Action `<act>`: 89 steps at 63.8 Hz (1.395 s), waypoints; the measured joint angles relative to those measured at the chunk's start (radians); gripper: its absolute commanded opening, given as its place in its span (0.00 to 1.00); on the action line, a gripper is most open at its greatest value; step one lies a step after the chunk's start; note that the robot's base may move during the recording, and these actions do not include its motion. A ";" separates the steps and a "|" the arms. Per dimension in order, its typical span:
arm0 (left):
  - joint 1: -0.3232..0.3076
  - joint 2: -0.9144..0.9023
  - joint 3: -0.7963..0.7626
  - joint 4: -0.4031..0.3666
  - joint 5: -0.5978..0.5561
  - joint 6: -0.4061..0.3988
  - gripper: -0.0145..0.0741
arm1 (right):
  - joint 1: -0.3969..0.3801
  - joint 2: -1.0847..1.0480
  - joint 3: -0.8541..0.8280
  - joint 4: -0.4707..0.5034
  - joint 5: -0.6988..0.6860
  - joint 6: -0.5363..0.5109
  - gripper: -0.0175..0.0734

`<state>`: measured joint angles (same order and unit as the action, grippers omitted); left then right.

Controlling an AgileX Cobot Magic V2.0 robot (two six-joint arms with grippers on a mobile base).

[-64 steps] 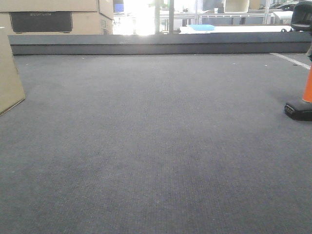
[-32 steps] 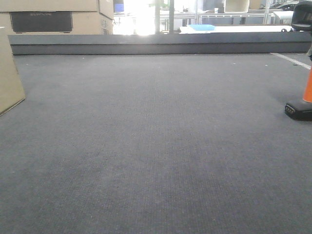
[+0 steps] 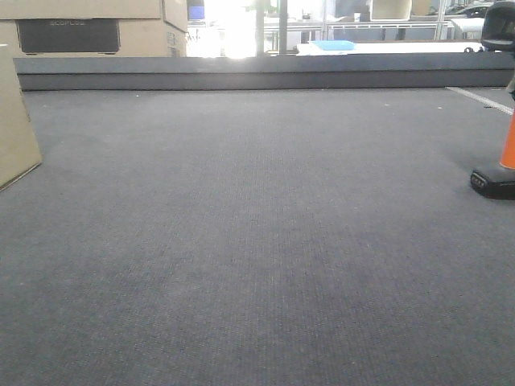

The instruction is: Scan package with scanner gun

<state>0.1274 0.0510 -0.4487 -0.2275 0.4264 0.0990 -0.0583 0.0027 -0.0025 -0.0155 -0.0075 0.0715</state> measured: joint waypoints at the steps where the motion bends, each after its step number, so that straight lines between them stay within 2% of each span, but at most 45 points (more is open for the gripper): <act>1: 0.000 0.000 0.000 0.000 0.000 0.000 0.04 | 0.000 0.000 0.000 0.000 0.000 0.000 0.01; 11: 0.000 0.000 0.000 0.000 0.000 0.000 0.04 | 0.000 0.000 0.000 -0.002 0.000 0.002 0.01; 21: 0.000 0.000 0.000 0.100 0.000 0.000 0.04 | 0.000 0.000 0.000 -0.002 0.000 0.002 0.01; 28: 0.000 -0.001 0.013 0.132 -0.023 0.000 0.04 | 0.000 0.000 0.000 -0.002 0.000 0.002 0.01; 32: -0.011 -0.008 0.048 0.156 -0.074 -0.030 0.04 | 0.000 0.000 0.000 -0.002 0.000 0.002 0.01; 42: -0.095 -0.044 0.183 0.275 -0.260 -0.189 0.04 | 0.000 0.000 0.000 -0.002 0.000 0.002 0.01; 49: -0.140 -0.046 0.250 0.313 -0.285 -0.221 0.04 | 0.000 0.000 0.000 -0.002 0.000 0.002 0.01; 65: -0.150 -0.046 0.379 0.324 -0.318 -0.194 0.04 | 0.000 0.000 0.000 -0.002 0.000 0.002 0.01; 77: -0.150 -0.046 0.446 0.303 -0.426 -0.118 0.04 | 0.000 0.000 0.000 -0.002 0.000 0.002 0.01; 89: -0.145 -0.046 0.448 0.296 -0.402 -0.099 0.04 | 0.000 0.000 0.000 -0.002 0.000 0.002 0.01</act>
<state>-0.0177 0.0051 -0.0004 0.0689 0.0244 0.0000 -0.0583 0.0027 -0.0025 -0.0171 -0.0075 0.0734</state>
